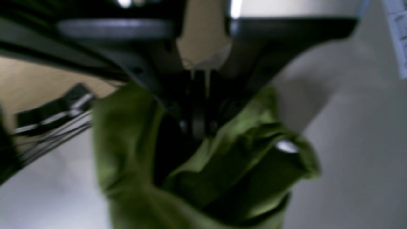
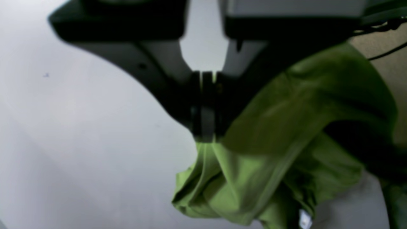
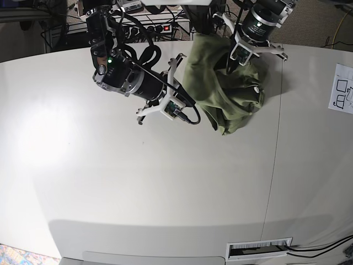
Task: Fold the T-shirt properly
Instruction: 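Release the bundle with the left gripper and lift it away, then press the bundle's edge down with the left gripper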
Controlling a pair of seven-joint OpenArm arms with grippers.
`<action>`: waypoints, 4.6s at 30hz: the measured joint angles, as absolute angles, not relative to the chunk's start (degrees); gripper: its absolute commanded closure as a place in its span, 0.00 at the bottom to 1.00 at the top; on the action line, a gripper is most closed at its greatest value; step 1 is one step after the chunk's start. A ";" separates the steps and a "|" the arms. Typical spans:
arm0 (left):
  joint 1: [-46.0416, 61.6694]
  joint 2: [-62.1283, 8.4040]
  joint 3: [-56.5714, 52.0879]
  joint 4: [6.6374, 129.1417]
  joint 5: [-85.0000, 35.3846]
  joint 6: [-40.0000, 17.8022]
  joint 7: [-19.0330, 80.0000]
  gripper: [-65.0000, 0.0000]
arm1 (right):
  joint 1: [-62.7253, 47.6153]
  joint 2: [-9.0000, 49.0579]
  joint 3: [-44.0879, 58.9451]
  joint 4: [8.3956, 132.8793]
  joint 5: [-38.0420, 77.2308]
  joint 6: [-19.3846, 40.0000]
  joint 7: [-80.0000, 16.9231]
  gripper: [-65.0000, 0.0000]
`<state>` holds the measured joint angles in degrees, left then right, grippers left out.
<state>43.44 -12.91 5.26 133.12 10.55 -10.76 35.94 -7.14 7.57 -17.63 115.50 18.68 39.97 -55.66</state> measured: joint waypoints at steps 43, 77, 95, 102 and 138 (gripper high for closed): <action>30.81 -12.88 -9.45 108.38 7.40 10.13 33.32 0.93 | -7.16 7.60 -17.63 115.50 17.41 39.97 -55.46 1.00; 40.95 -13.21 -9.41 128.11 16.64 0.03 36.56 0.67 | -7.16 7.60 -17.63 115.50 17.41 39.94 -55.46 1.00; 40.93 -20.78 -9.43 130.13 12.58 -9.80 35.29 0.67 | -7.14 7.49 -17.63 115.50 17.39 39.97 -55.44 1.00; 40.93 -26.13 -9.43 130.13 11.09 -18.68 33.50 0.67 | -7.16 7.49 -17.63 115.50 17.41 39.97 -55.44 1.00; 31.03 -30.24 -9.13 119.70 13.76 -10.98 27.62 1.00 | -7.14 7.49 -17.63 115.50 17.85 39.94 -55.40 1.00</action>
